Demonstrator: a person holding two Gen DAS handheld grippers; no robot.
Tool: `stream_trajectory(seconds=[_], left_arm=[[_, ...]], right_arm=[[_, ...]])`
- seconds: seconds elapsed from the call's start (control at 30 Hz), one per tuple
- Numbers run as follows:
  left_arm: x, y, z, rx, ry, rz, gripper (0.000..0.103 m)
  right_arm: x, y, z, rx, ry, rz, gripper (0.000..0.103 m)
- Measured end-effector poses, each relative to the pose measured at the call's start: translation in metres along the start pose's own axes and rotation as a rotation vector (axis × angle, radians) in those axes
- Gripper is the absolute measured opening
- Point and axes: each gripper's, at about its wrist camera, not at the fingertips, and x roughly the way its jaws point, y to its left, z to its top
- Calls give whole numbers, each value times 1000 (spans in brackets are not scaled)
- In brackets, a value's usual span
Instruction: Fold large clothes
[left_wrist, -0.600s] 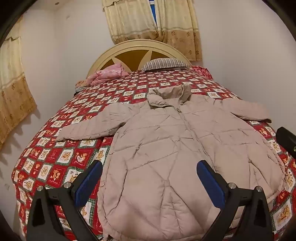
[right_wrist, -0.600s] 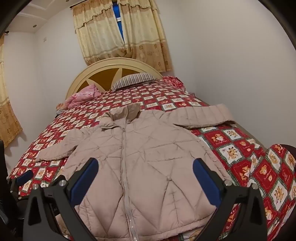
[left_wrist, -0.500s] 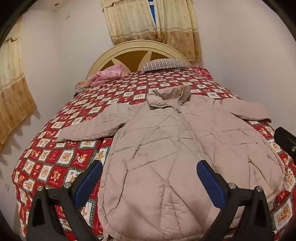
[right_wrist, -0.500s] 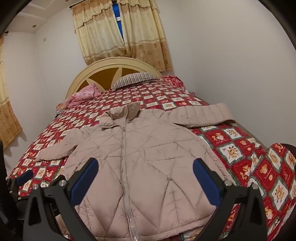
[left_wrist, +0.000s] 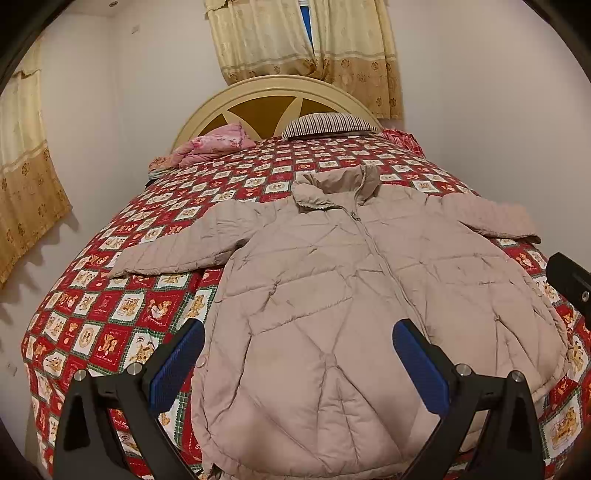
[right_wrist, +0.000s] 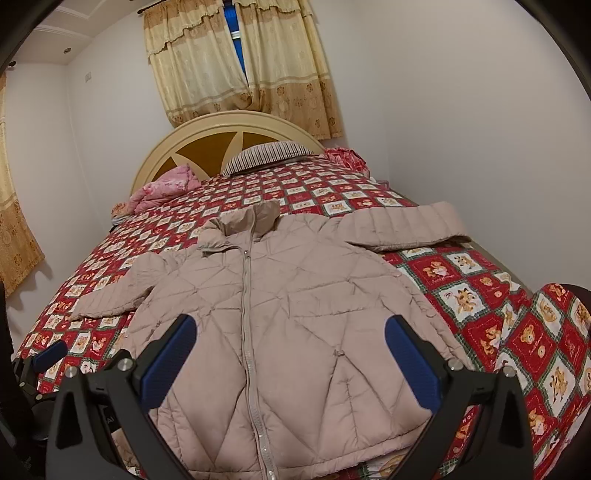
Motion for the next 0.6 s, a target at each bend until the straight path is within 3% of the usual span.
stream_trajectory(seconds=[0.6], left_arm=[[0, 0, 0, -2, 4, -1, 102]], right_arm=[[1, -1, -7, 0, 13, -7, 103]])
